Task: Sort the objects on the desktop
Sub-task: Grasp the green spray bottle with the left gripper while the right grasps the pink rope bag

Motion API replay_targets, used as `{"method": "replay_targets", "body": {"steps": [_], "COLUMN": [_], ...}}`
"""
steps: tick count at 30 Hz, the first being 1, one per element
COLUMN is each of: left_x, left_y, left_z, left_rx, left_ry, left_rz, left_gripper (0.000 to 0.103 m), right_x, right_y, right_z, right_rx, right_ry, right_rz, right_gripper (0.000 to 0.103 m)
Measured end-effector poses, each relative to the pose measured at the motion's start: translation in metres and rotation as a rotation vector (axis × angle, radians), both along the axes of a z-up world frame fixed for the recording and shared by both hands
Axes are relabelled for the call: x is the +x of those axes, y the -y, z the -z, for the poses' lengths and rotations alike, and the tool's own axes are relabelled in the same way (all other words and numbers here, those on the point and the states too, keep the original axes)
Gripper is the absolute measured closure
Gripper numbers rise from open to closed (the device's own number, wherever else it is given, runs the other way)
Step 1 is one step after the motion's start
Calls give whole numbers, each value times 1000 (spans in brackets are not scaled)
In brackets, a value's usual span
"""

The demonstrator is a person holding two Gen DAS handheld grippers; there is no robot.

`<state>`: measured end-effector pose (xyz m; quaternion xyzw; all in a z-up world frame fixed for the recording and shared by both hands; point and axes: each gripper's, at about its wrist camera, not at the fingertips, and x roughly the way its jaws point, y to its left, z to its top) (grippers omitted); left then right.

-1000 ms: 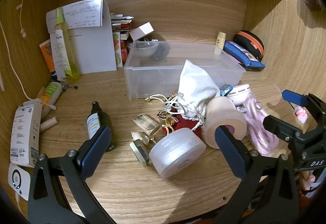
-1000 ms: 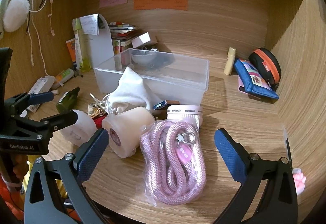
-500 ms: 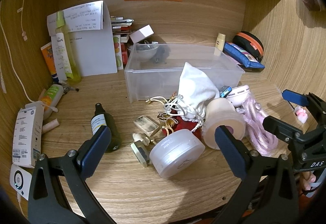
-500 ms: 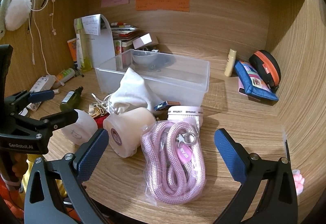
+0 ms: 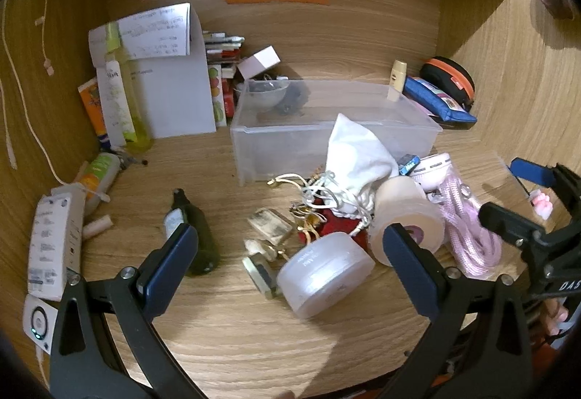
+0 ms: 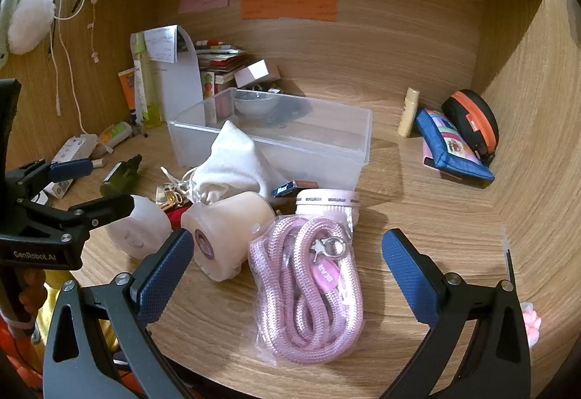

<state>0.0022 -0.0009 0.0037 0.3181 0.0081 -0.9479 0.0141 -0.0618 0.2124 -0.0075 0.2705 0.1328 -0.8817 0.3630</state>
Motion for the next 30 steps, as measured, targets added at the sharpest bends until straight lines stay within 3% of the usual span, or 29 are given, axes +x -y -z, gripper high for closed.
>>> {"method": "replay_targets", "body": {"steps": [7, 15, 18, 24, 30], "left_x": [4, 14, 12, -12, -35], "left_y": [20, 50, 66, 100, 107], "left_z": [-10, -10, -3, 24, 39], "left_rx": [-10, -110, -51, 140, 165], "left_ry": [-38, -38, 22, 205, 262], "left_rz": [-11, -106, -100, -90, -128], "left_gripper": [0, 0, 0, 0, 0], "right_x": [-4, -33, -40, -41, -37], "right_y": [-14, -32, -35, -33, -15], "right_z": [-14, -15, -11, 2, 20], "right_rx": [-38, -60, -37, 47, 123], "right_ry": [-90, 37, 71, 117, 161], "right_rz": [61, 35, 30, -8, -52], "right_gripper": [0, 0, 0, 0, 0]}}
